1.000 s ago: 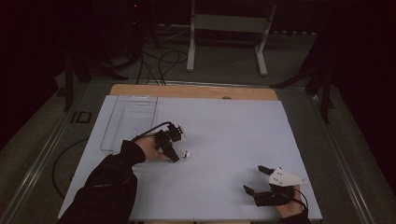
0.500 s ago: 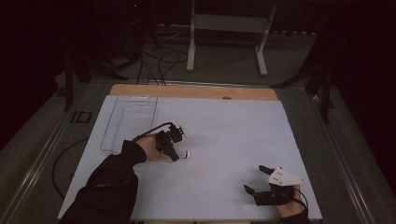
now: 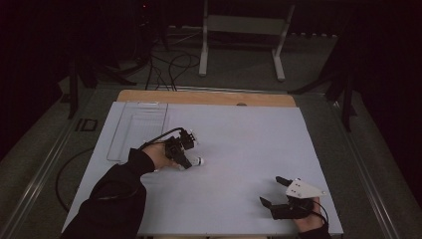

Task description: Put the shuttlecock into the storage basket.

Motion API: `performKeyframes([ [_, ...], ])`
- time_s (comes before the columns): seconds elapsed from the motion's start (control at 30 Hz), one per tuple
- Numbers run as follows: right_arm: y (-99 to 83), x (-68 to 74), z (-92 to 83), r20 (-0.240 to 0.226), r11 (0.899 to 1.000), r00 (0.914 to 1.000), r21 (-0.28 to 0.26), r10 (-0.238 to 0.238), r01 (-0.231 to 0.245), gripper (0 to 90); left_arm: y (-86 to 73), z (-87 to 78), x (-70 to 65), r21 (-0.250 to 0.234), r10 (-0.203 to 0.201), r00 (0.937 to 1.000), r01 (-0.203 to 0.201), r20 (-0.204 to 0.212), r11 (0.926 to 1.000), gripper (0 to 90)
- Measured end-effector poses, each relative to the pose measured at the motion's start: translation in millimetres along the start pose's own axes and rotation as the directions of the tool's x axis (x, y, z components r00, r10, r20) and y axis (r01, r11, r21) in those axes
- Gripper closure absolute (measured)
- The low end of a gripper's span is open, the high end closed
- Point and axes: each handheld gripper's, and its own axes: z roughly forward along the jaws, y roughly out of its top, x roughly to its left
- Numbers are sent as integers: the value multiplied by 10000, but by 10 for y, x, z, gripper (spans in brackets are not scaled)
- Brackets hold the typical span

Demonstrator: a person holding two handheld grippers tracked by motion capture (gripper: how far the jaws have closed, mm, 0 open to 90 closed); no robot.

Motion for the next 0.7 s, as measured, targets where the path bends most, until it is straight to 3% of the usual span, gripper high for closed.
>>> performKeyframes([
  [0.7, 0, 1, -3, -26, 10000, 10000, -68, 44, -44, 100, 29, -220, -209, -242, 798, 9966, -793, 217, 9966, 900],
])
